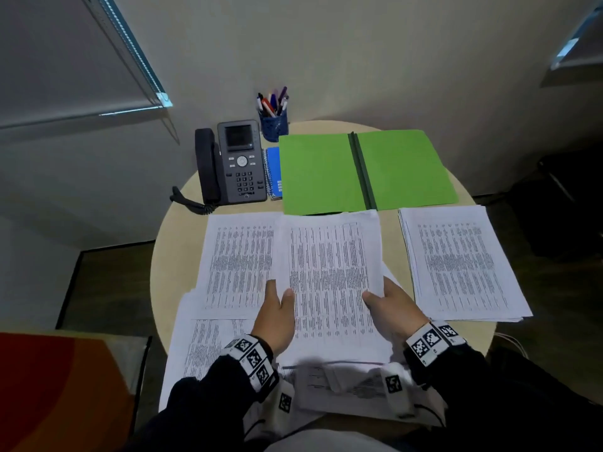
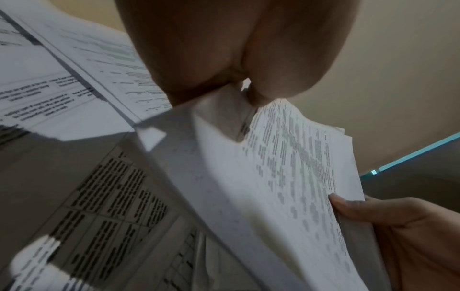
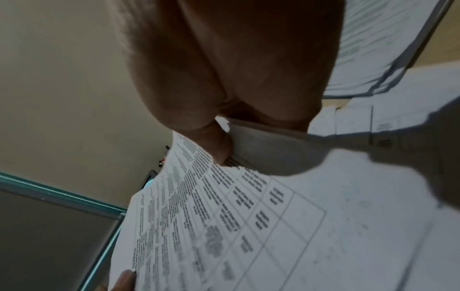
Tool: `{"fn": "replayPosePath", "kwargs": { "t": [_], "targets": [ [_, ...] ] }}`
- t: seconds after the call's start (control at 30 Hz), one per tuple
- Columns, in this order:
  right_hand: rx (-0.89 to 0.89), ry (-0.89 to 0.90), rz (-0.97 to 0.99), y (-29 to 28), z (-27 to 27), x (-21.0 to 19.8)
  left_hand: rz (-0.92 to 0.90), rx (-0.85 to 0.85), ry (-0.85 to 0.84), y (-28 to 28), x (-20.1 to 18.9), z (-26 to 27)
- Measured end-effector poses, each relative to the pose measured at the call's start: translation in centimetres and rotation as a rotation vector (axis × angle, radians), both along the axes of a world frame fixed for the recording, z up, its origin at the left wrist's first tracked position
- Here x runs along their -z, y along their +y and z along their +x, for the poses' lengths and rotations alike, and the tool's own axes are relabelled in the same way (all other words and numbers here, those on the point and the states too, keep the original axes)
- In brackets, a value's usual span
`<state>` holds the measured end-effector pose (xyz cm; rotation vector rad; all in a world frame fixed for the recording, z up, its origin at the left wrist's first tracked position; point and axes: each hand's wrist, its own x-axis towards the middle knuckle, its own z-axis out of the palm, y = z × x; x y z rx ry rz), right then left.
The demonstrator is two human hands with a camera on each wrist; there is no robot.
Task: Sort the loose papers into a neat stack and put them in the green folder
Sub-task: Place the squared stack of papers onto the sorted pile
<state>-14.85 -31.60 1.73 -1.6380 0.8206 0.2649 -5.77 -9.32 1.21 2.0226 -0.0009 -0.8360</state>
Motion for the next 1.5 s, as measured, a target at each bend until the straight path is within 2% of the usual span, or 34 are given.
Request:
{"fn": "replayPosePath", "kwargs": {
  "t": [0.1, 0.3, 0.43, 0.6, 0.73, 0.83, 0.93, 1.0, 1.2, 1.5],
  "targets": [
    [-0.021, 0.003, -0.033, -1.7, -0.6, 0.1, 0.006, 0.082, -0.03, -0.6, 0.3, 0.2],
    [0.181, -0.018, 0.079, -9.3, -2.4, -2.5, -0.129, 0.236, -0.056, -7.7, -0.4, 1.1],
    [0.207, 0.079, -0.166, -15.3, -3.7, -4.1, -0.063, 0.307, -0.103, -15.3, 0.1, 0.2],
    [0.275, 0.133, -0.23, -22.0, -5.4, -3.1, 0.02, 0.292, -0.134, -23.9, 2.2, -1.0],
    [0.258, 0.165, -0.262, -25.8, -6.1, -1.3, 0.077, 0.265, -0.142, -28.2, 4.2, -2.1],
    [0.204, 0.221, -0.3, -27.7, -5.9, 0.9, 0.149, 0.253, -0.165, -29.9, 5.1, -2.8],
    [0.046, 0.424, -0.454, -28.8, -5.9, 3.1, 0.331, 0.267, -0.229, -30.6, 5.7, -3.1],
    [0.009, 0.498, -0.451, -29.1, -6.0, 4.5, 0.435, 0.278, -0.226, -31.0, 5.9, -3.2],
    [0.034, 0.395, -0.346, -28.8, -6.1, 7.1, 0.458, 0.371, -0.113, -31.8, 6.2, -2.4],
    [0.034, 0.365, -0.199, -29.6, -6.3, 7.7, 0.415, 0.396, -0.045, -31.3, 6.0, -1.4]
  ]
}}
